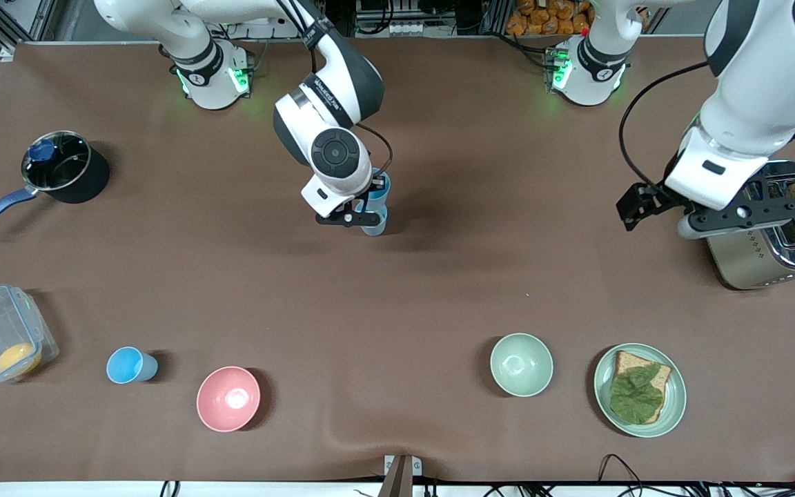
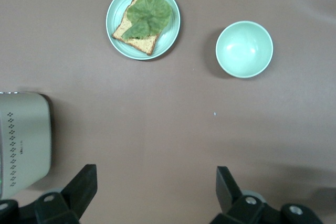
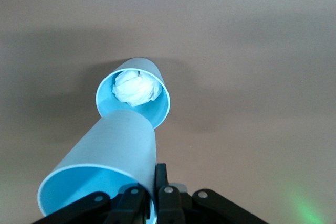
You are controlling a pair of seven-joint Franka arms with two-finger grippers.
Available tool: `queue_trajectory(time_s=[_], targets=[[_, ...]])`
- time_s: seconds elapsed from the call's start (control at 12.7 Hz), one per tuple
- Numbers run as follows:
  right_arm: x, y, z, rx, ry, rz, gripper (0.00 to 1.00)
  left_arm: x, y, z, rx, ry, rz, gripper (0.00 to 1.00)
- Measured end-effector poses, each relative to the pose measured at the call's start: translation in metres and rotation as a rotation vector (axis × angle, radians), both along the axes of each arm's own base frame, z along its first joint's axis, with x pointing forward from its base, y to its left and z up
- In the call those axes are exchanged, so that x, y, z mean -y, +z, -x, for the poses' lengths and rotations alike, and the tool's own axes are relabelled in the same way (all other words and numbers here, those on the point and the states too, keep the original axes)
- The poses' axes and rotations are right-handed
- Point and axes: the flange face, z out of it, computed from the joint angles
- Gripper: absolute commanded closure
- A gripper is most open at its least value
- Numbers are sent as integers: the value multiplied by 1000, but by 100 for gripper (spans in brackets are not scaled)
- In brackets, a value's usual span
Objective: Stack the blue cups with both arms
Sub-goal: 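Lower the held blue cup onto the tissue cup with the right gripper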
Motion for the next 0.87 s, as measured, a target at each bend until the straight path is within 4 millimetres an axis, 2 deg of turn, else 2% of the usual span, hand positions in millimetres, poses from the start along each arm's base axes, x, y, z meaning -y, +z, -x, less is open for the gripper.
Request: queue_trajectory(time_s=[0.32, 0.79, 0.87], targets=[[0, -1, -1, 12, -3, -7, 100, -8, -3, 2, -17, 3, -7, 0], [6, -14, -6, 9, -17, 6, 100, -6, -8, 3, -26, 0, -8, 0], [6, -15, -8, 12, -19, 5, 86, -6, -10, 3, -30, 0, -8, 0]])
